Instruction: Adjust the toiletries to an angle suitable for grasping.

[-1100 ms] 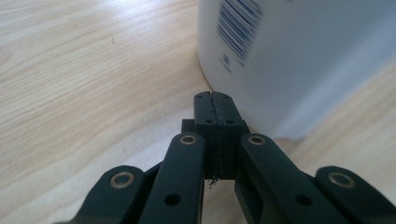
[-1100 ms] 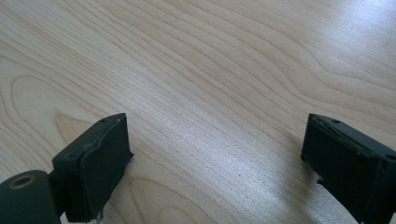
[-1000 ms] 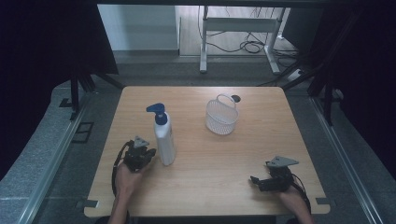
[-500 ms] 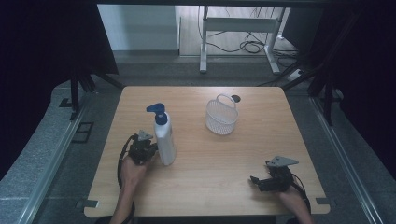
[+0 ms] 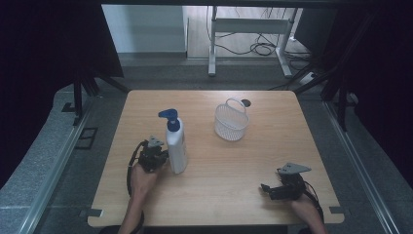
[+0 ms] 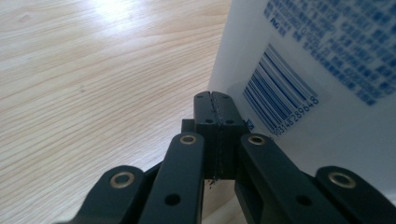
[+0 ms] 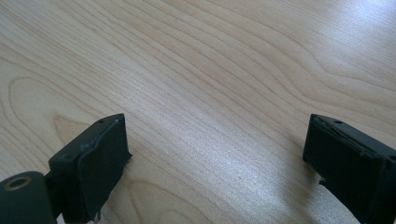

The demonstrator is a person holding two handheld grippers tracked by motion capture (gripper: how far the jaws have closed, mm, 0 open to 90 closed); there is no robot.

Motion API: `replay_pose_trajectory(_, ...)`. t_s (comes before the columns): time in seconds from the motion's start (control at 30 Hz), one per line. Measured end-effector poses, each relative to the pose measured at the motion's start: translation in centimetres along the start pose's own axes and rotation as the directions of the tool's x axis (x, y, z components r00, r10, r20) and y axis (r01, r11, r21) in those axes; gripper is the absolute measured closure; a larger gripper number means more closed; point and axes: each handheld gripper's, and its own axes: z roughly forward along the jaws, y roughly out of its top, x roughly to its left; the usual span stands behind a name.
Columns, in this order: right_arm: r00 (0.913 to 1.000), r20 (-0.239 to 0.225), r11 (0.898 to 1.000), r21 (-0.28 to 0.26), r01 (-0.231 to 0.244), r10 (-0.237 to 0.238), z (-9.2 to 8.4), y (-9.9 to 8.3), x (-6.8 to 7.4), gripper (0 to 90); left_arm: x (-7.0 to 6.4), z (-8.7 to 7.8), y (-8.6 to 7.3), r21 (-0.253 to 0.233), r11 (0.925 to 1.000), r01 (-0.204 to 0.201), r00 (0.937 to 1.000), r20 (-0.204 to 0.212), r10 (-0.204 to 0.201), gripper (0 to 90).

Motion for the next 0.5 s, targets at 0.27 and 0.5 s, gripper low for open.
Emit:
replay_pose_trajectory(0.27,1.0,0.0,1.0,0.0,0.0,0.0,0.0,0.0,0.0,6.3,-1.3,0.5,0.5,0.005,0.9996,-0.03,0.9994,0.019,0.03,89.2)
replay_pose_trajectory(0.5,1.0,0.0,1.0,0.0,0.0,0.0,0.0,0.0,0.0,6.3,-2.7,1.0,0.9,0.0,0.9987,-0.051,0.9977,0.045,0.051,89.3)
